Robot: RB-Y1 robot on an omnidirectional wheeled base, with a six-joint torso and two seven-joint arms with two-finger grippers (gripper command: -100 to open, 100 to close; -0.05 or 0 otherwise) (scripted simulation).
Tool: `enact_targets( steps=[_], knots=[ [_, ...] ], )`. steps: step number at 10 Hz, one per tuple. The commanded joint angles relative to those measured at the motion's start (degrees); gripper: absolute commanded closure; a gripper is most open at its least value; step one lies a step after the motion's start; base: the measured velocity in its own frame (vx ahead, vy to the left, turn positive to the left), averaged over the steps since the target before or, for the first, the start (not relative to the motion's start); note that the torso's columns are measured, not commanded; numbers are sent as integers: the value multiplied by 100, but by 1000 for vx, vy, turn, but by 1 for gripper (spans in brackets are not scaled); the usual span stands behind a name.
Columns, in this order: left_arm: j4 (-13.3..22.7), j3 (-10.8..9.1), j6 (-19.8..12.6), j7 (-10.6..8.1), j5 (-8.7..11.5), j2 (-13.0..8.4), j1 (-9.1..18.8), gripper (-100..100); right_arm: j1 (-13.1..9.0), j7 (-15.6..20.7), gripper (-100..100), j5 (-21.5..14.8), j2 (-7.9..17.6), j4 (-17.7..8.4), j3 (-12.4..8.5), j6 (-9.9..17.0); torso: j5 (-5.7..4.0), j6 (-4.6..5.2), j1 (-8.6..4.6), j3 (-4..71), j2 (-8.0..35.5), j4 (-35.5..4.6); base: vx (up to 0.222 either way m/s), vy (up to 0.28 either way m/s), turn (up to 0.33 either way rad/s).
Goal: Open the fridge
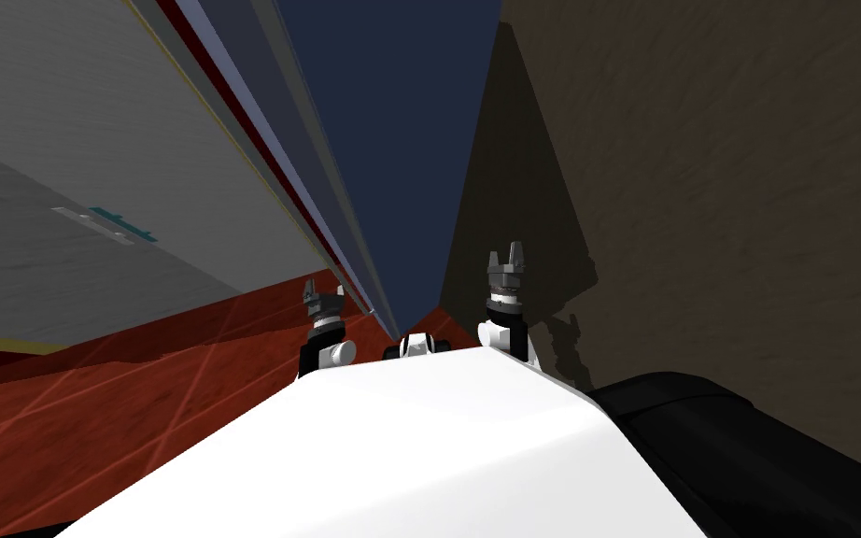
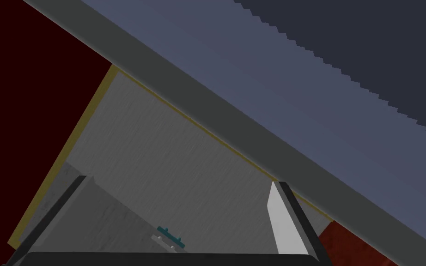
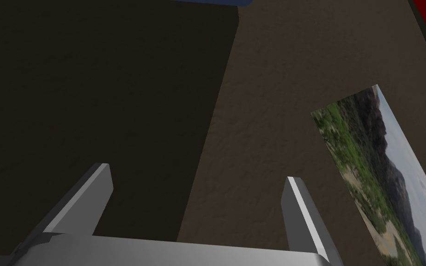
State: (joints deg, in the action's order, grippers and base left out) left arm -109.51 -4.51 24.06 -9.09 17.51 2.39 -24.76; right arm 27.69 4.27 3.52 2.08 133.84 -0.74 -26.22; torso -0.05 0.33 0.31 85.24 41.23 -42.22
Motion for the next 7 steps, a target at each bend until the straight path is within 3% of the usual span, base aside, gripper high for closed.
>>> enact_targets(
  steps=[1,3,4,7],
  knots=[
    [142,-4,175,-13,-28,-32,179,100,0,0,0,0,0,0,0,0,-9,-5,-10,-12,23,-14,3,8,-64],
    [199,8,204,-13,-39,-33,188,100,0,0,0,0,0,0,0,0,4,-28,-32,-65,100,-7,-14,-3,-10],
    [213,11,228,-15,-42,-252,193,-100,0,0,0,0,0,0,0,0,6,-29,-30,-69,105,-7,0,0,0],
    [217,16,203,-14,-42,-686,194,-100,0,0,0,0,0,0,0,0,8,-26,-29,-65,99,-2,-2,2,12]
  ],
)
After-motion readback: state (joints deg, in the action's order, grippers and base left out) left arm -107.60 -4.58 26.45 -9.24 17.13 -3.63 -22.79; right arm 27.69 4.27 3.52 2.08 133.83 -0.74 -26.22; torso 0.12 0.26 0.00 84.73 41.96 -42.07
